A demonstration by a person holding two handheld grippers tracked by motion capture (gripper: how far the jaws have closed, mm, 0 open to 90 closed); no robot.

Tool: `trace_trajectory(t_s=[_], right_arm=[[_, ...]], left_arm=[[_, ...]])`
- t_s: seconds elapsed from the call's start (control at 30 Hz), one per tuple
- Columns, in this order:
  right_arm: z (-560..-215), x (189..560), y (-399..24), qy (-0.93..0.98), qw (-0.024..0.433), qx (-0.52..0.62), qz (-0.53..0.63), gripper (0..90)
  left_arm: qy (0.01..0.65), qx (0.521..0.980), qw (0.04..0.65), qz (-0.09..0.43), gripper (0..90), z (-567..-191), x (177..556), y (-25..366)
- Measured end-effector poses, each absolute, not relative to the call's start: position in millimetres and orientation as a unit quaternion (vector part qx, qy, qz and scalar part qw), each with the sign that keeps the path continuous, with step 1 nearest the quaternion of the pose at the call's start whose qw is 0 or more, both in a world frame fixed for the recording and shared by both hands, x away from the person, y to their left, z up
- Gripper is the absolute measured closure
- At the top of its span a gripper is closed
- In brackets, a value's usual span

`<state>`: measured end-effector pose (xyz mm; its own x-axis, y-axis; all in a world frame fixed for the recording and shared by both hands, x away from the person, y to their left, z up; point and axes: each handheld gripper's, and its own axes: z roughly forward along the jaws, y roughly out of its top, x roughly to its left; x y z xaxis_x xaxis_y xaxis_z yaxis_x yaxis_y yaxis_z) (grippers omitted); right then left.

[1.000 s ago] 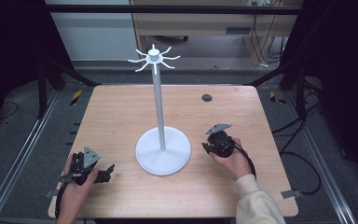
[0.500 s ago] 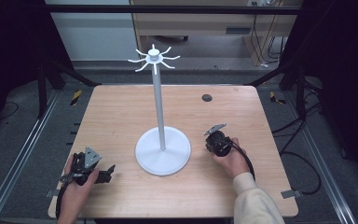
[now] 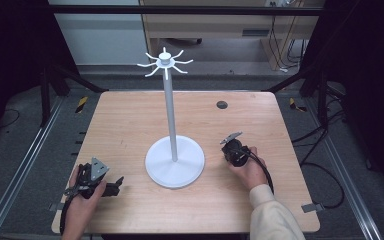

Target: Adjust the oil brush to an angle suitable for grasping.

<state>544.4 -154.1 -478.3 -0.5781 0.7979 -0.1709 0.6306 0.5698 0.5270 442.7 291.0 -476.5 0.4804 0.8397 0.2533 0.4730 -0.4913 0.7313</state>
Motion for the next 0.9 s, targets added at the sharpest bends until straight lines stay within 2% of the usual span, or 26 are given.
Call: trace_trajectory(t_s=[0.57,0.9], right_arm=[[-477.1,554.8,-172.9,0.834,0.217,0.466,0.202,90.0],[-470.4,550.4,-184.7,0.817,0.21,0.488,0.224,90.0]], left_arm=[[0.404,0.808,0.299,0.309,3.0,-475.9,442.1,290.2],[0.404,0.807,0.303,0.306,3.0,-476.2,442.6,289.8]])
